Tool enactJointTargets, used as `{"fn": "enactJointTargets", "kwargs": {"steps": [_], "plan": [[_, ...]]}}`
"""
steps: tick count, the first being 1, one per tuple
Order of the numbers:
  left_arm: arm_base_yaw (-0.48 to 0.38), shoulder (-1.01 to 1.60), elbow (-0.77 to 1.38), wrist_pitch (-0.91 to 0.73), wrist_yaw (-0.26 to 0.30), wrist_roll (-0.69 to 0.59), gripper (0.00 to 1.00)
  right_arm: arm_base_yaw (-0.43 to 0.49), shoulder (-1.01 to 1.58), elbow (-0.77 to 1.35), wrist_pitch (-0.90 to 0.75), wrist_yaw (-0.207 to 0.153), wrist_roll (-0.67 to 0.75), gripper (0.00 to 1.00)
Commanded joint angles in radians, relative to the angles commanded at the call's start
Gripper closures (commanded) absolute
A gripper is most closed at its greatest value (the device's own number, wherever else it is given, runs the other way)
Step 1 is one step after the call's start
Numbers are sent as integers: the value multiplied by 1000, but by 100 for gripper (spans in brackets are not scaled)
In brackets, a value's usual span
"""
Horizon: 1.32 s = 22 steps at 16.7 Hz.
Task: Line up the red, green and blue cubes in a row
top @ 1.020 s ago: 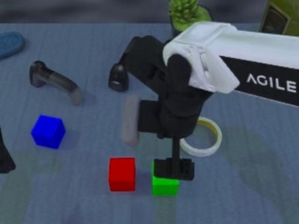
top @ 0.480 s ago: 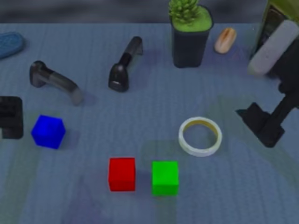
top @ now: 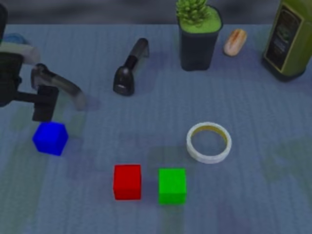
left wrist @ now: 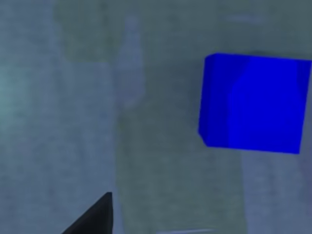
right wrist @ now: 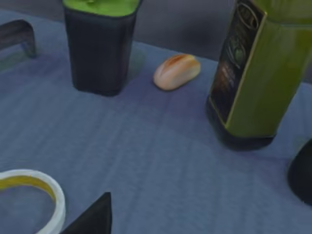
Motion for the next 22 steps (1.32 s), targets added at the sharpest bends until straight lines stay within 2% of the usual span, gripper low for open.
{"fn": "enactJointTargets", "kwargs": {"steps": [6, 14, 22], "plan": [[-28, 333, 255, -169, 3, 16, 0, -126, -357, -292, 195, 37, 124, 0], [-28, 385, 294, -190, 4, 19, 0, -145, -409, -336, 227, 44, 144, 0], [-31, 501, 152, 73, 5, 22, 0, -145, -409, -336, 227, 44, 144, 0]]}}
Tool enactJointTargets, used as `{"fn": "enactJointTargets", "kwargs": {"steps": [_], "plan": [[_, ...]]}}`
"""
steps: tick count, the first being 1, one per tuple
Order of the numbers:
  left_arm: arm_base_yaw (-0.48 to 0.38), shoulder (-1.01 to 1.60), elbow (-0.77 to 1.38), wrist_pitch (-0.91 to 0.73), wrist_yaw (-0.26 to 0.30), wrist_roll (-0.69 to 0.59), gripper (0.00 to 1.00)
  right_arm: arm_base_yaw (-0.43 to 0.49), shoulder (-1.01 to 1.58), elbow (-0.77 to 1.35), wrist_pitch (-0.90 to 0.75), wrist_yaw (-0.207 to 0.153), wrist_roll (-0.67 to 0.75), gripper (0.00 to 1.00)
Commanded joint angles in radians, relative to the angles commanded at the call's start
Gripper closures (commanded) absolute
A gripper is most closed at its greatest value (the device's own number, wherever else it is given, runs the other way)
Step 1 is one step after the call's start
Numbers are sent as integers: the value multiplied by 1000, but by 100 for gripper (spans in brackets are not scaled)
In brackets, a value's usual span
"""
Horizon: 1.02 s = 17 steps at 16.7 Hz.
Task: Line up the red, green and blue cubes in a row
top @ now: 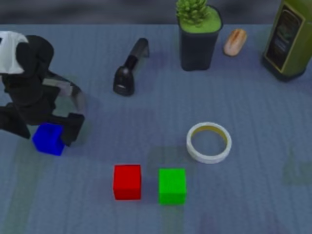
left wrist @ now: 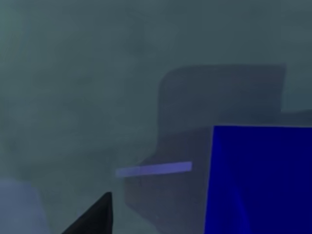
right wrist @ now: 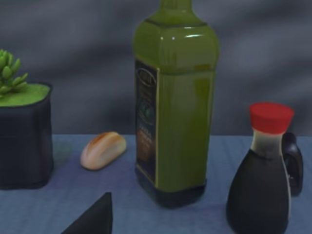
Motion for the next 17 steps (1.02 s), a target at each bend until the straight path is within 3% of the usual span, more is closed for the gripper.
{"fn": "enactJointTargets", "kwargs": {"steps": [5, 17], "plan": [[0, 10, -9, 14, 0, 0, 0, 0, 0, 0, 0, 0, 0, 0], [0, 10, -9, 14, 0, 0, 90, 0, 0, 0, 0, 0, 0, 0]]}}
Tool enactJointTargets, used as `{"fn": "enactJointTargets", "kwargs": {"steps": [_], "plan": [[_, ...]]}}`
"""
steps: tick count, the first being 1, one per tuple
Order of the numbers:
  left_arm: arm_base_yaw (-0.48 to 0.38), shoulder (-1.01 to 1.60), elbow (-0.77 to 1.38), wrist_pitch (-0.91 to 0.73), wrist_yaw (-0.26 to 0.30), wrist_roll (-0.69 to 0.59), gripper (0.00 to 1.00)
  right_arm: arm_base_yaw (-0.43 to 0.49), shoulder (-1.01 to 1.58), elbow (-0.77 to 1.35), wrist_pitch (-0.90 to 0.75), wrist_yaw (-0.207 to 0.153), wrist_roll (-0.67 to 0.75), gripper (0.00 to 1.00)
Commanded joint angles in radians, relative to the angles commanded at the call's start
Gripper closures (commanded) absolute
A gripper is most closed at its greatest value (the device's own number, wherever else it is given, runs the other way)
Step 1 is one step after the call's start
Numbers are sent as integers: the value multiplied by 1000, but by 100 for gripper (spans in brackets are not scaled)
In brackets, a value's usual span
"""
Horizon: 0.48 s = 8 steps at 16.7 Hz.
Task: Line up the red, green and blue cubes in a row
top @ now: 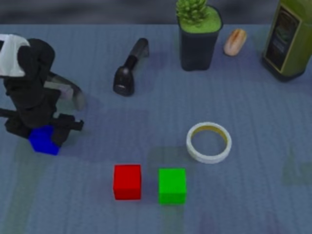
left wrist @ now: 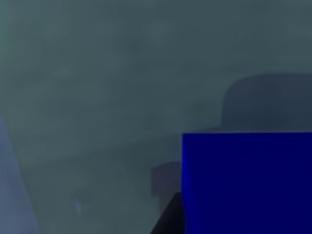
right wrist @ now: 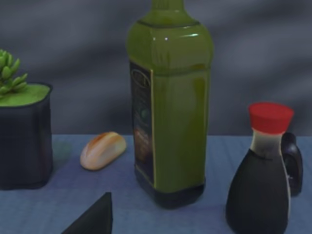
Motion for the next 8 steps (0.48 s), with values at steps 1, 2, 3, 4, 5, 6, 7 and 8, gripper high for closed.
{"fn": "enactJointTargets", "kwargs": {"steps": [1, 2, 3, 4, 5, 6, 7, 8], "plan": [[0, 0, 0, 0, 0, 0, 98, 0, 0, 0, 0, 0, 0, 0], [0, 0, 0, 0, 0, 0, 100, 0, 0, 0, 0, 0, 0, 0], [0, 0, 0, 0, 0, 0, 100, 0, 0, 0, 0, 0, 0, 0], [0, 0, 0, 0, 0, 0, 100, 0, 0, 0, 0, 0, 0, 0], [0, 0, 0, 0, 0, 0, 100, 0, 0, 0, 0, 0, 0, 0], [0, 0, 0, 0, 0, 0, 100, 0, 0, 0, 0, 0, 0, 0], [0, 0, 0, 0, 0, 0, 100, 0, 0, 0, 0, 0, 0, 0], [0, 0, 0, 0, 0, 0, 100, 0, 0, 0, 0, 0, 0, 0]]}}
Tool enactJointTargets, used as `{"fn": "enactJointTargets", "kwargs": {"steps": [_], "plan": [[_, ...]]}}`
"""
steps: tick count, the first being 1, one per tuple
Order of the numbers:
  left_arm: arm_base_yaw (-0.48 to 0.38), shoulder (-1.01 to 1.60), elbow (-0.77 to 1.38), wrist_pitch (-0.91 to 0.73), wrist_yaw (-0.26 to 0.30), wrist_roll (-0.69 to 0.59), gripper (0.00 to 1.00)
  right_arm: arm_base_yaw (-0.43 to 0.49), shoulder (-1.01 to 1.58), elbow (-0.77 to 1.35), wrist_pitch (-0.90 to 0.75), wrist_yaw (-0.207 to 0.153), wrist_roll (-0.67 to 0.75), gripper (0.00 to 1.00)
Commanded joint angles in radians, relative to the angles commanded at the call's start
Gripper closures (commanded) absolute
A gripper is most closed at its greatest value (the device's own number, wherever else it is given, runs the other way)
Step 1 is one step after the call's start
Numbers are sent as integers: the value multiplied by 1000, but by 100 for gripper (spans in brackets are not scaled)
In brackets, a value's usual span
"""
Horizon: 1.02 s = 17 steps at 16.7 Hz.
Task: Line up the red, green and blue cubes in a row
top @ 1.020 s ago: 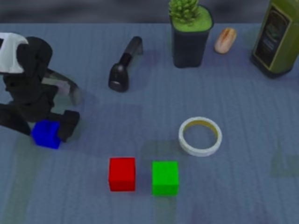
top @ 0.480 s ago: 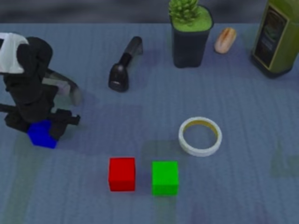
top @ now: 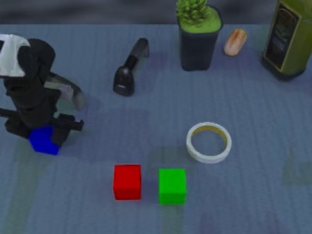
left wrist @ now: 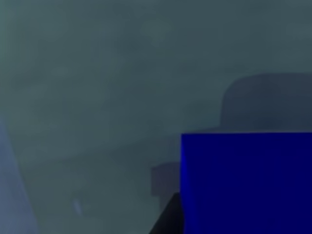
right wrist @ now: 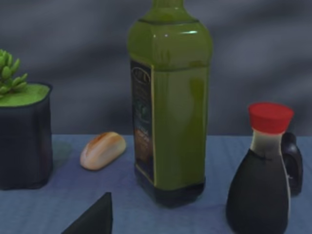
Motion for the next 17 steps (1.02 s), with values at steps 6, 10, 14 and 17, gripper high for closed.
{"fn": "enactJointTargets", "kwargs": {"steps": [6, 10, 14, 17], "plan": [[6, -34, 43, -74, 0, 1, 100, 0, 0, 0, 0, 0, 0, 0], [17, -99, 115, -220, 0, -2, 100, 0, 0, 0, 0, 0, 0, 0], [19, -118, 131, -246, 0, -2, 100, 0, 0, 0, 0, 0, 0, 0], [1, -105, 142, -250, -1, -13, 100, 0, 0, 0, 0, 0, 0, 0]]}}
